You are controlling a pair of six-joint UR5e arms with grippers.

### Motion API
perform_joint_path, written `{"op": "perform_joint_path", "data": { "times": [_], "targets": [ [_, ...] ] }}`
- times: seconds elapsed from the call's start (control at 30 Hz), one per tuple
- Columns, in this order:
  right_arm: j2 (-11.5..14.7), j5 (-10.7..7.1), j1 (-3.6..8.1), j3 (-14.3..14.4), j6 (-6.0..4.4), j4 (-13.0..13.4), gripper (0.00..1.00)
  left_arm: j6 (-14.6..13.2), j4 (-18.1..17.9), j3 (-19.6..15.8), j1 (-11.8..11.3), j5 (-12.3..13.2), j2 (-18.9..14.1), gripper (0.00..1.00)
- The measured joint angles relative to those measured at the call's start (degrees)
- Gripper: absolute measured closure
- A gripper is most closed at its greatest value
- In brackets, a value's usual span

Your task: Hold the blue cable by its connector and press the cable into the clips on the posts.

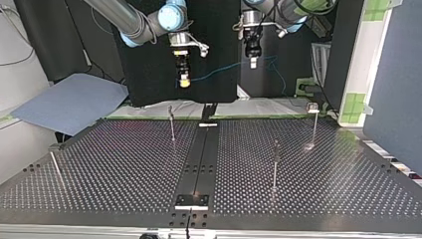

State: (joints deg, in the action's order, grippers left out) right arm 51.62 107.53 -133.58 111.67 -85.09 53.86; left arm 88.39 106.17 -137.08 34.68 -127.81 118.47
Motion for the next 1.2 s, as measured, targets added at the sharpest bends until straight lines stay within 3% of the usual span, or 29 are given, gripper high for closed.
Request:
{"op": "perform_joint_path", "data": {
  "times": [0.27,0.53,0.63,0.8,0.87,0.97,1.2],
  "targets": [
    [-4.7,0.05,0.03,-0.2,-0.01,-5.1,1.0,-4.6,-0.1,0.0,0.2,-1.0,0.8,1.0],
    [-5.4,0.05,0.02,-0.2,0.03,-7.0,1.0,-5.4,0.0,0.0,0.3,-1.0,0.8,1.0],
    [-4.7,0.19,0.09,-0.6,-0.23,-7.7,1.0,-5.4,0.5,0.1,1.0,-1.1,0.0,1.0],
    [-2.2,-0.38,-0.46,-1.2,-2.56,-9.8,1.0,-5.1,2.3,0.2,1.4,-2.4,-2.3,1.0],
    [-0.9,-1.43,-0.67,-1.5,-3.64,-9.6,1.0,-5.4,3.3,0.3,1.2,-2.7,-3.3,1.0],
    [0.9,-3.1,-0.82,-2.1,-4.38,-9.0,1.0,-5.4,4.8,1.0,1.0,-3.0,-4.8,1.0],
    [4.6,-6.8,-0.9,-4.2,-4.92,-9.8,1.0,-3.1,8.7,4.6,-0.4,-3.0,-8.7,1.0]
  ]
}}
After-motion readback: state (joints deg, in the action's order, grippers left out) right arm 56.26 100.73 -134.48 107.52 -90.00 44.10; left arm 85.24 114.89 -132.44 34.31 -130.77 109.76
